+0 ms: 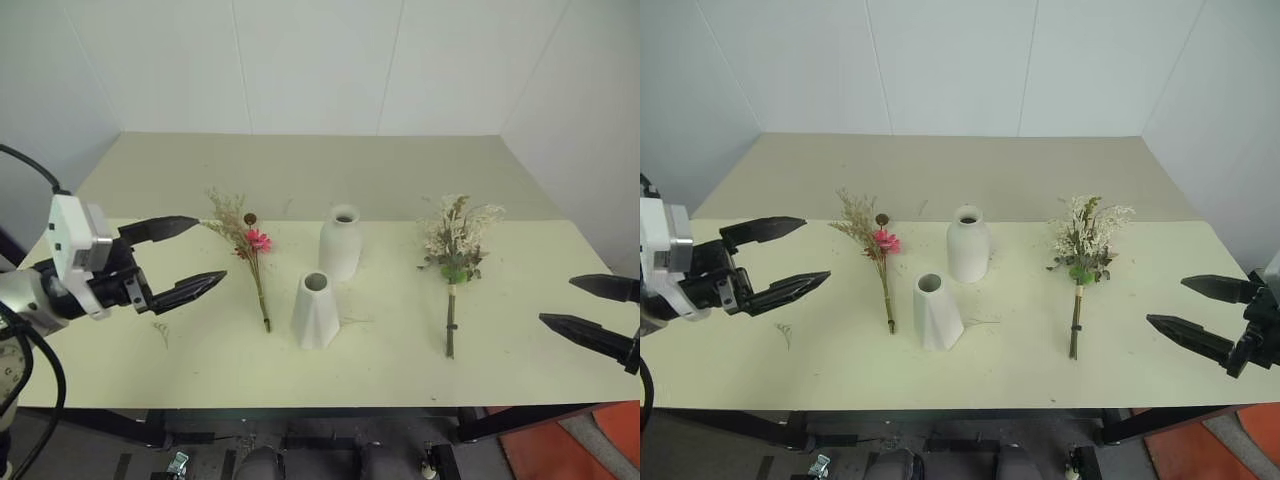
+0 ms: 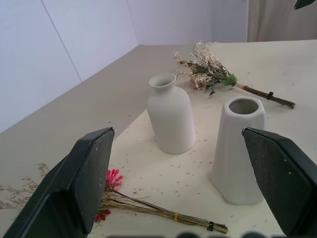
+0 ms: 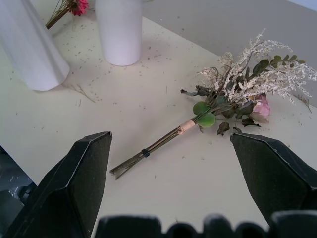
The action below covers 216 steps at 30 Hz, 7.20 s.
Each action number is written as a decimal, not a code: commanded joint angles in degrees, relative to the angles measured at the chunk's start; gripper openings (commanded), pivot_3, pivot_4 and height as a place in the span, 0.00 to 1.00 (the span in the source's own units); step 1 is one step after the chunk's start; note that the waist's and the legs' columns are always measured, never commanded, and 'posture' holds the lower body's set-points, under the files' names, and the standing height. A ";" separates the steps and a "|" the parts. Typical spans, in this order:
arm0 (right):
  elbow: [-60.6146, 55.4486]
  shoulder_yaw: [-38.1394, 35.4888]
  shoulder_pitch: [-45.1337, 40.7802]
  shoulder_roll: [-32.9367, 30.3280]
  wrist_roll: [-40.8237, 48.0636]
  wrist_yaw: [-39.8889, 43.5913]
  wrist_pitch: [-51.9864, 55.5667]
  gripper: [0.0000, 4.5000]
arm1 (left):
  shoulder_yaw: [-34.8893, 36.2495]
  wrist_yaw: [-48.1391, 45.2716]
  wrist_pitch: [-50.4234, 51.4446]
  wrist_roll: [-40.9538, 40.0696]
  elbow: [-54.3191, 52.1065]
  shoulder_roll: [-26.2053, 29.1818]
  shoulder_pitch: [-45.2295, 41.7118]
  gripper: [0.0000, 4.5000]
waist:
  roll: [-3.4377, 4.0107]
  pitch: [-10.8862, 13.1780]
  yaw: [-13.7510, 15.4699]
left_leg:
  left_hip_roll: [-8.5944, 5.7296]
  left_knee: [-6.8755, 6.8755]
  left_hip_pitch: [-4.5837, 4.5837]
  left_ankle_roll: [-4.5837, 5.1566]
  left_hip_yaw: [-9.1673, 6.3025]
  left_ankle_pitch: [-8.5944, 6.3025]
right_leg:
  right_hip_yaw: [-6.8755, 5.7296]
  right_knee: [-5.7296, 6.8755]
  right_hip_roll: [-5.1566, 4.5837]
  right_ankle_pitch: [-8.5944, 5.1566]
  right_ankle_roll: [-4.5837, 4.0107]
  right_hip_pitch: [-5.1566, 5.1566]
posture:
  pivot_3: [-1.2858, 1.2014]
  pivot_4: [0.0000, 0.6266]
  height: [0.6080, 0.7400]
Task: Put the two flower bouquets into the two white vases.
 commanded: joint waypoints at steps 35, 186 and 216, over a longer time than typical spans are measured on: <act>-3.22 -0.77 -1.13 0.41 1.38 -5.09 3.22 1.00 | -6.49 -2.49 -1.31 1.57 5.35 -0.09 -9.28 1.00 | -0.01 0.01 -0.02 | 0.00 -0.06 0.31 0.00 -0.01 -0.01 | -0.03 -0.14 -0.01 -0.02 0.02 0.39 | 0.52 0.24 1.00; -8.15 15.40 -16.92 -6.47 10.46 -22.76 18.63 1.00 | -16.65 -15.73 0.83 5.04 20.55 -8.69 -29.52 0.99 | -0.02 0.02 0.59 | -0.09 0.21 -0.56 0.05 -0.14 -0.01 | -0.06 -0.50 -0.06 0.40 0.34 -0.18 | 0.52 0.24 1.00; 53.16 46.42 -71.06 19.23 -2.57 -59.04 51.30 1.00 | -7.94 -14.40 4.62 -5.13 5.54 0.36 -13.76 0.99 | 0.02 0.01 -0.35 | -0.04 0.08 -0.79 0.06 0.01 -0.01 | 0.05 -0.55 -0.01 0.45 0.25 -0.55 | 0.52 0.24 1.00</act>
